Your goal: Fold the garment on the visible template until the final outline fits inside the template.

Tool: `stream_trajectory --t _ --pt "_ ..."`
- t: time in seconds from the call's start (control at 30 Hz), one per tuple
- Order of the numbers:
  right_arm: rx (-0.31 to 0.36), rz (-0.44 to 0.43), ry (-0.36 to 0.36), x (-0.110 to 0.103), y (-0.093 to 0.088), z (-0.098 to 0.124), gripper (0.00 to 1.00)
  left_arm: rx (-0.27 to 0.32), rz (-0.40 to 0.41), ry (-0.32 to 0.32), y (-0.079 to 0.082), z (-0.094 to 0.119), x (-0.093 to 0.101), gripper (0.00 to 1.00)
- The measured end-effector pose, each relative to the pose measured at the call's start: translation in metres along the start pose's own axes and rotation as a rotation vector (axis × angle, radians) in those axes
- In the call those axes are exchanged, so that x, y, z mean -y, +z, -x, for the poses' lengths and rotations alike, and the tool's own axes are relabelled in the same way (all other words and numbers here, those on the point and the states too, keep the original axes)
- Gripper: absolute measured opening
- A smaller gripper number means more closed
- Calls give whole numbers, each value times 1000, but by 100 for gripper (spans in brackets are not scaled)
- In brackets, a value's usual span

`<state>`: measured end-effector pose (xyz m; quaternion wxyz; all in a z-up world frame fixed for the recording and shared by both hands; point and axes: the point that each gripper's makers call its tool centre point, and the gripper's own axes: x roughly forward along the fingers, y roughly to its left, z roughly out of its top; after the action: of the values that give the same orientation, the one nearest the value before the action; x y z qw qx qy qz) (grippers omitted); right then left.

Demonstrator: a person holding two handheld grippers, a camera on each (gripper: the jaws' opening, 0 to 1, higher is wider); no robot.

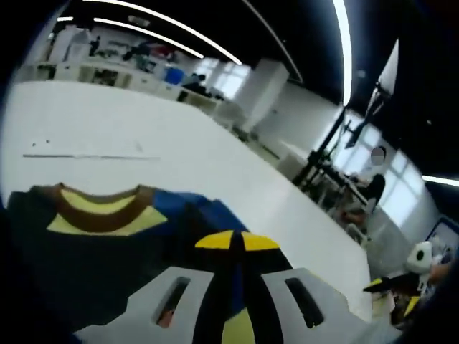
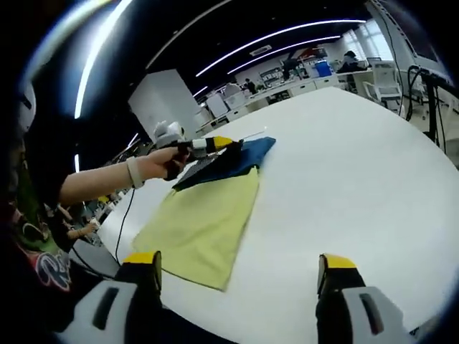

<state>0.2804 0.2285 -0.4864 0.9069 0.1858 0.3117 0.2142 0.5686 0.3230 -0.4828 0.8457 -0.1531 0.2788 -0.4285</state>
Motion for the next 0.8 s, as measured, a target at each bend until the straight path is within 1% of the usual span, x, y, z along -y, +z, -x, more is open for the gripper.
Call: stream_trajectory --t 0.07,0.13,0.2,0.27,0.3,0.37,0.43,0.5,0.57,0.63,0.77,0.8 --pt "9 0 -1 0 1 0 90 -6 -12 -1 -4 -1 3 0" --pt "21 -20 2 0 2 0 90 -13 -3 -5 -7 -2 2 0" --pt "19 -10 -2 0 2 -1 90 -15 0 -3 -8 -3 2 0" --pt "17 -9 0 -1 2 -2 90 -30 -16 -21 -10 -5 4 0" --pt "18 -11 2 -2 3 -2 90 -34 -17 -17 -11 -5 4 0" --pt "18 -12 3 -3 4 -4 90 -28 -18 -30 -10 -5 8 0" --pt "23 -10 3 -3 6 -4 90 -36 -25 -39 -11 -6 13 0" --pt "22 -11 7 -3 7 -6 89 -49 -23 -57 -17 -8 18 0" --pt "20 -6 7 -4 7 -7 89 -65 -26 -55 -22 -11 16 0" --pt "22 -3 10 -5 9 -8 89 -93 0 -51 -30 -13 13 0" --pt "24 -1 11 -6 10 -7 89 -100 -70 -52 -33 -14 15 1" --pt "23 -1 10 -6 9 -7 89 -95 -83 -64 -32 -13 19 4"
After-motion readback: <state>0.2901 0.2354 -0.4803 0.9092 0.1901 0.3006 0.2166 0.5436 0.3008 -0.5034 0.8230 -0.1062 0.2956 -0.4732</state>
